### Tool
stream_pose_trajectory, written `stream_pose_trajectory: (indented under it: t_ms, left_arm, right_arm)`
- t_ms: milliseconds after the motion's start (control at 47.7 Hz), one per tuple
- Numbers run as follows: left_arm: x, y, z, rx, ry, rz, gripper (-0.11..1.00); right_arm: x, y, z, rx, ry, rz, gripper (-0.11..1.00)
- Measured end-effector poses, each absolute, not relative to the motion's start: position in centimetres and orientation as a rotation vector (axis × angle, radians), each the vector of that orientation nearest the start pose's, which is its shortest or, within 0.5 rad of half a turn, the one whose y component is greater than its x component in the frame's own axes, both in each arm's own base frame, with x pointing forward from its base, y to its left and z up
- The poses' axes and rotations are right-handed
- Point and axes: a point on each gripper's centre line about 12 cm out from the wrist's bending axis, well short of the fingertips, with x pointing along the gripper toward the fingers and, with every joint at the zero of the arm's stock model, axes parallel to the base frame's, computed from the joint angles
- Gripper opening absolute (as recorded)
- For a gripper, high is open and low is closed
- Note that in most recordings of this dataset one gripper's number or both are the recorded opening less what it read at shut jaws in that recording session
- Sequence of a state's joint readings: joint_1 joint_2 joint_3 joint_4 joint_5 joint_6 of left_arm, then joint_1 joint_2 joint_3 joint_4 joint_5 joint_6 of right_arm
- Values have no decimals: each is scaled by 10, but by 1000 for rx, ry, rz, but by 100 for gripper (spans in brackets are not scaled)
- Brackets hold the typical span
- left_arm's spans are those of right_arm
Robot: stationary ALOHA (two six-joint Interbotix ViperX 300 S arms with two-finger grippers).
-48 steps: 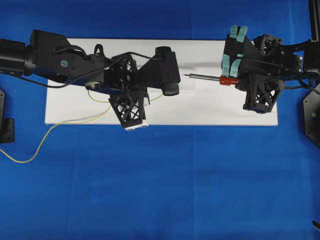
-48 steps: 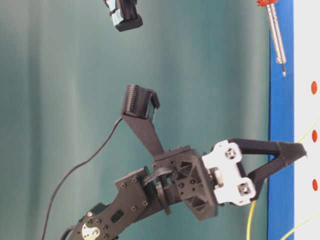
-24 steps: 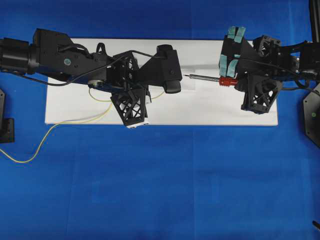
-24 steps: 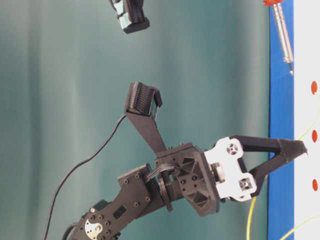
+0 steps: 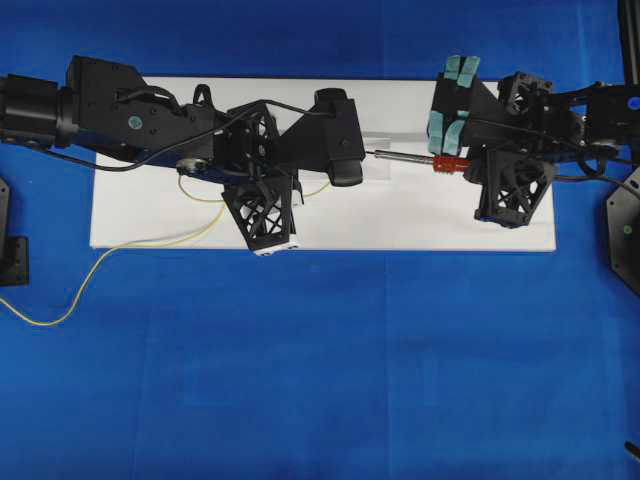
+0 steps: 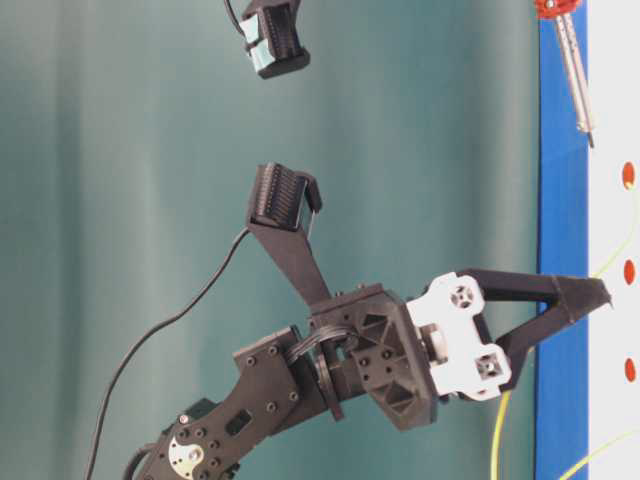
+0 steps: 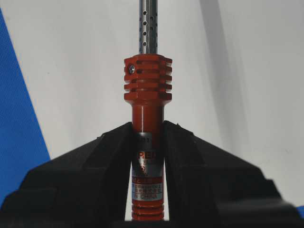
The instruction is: Touch the tip of the soldering iron to the tip of the solder at the mark.
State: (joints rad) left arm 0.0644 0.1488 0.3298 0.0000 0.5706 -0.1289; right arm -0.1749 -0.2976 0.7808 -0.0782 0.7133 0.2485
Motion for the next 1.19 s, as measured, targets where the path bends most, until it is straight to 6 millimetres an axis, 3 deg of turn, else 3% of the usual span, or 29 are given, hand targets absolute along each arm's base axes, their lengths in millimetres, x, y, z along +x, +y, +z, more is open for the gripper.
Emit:
stream_pose_trajectory:
  t_ms: [524,1194]
  left_arm:
    - [430,28,176,-151,1044,127,1]
    - [429,32,176,-153,1053,135,1]
  right_arm:
    - [287,-57,168,240,1217,-312,6]
    - [293,-57,164,238,1228,-309,6]
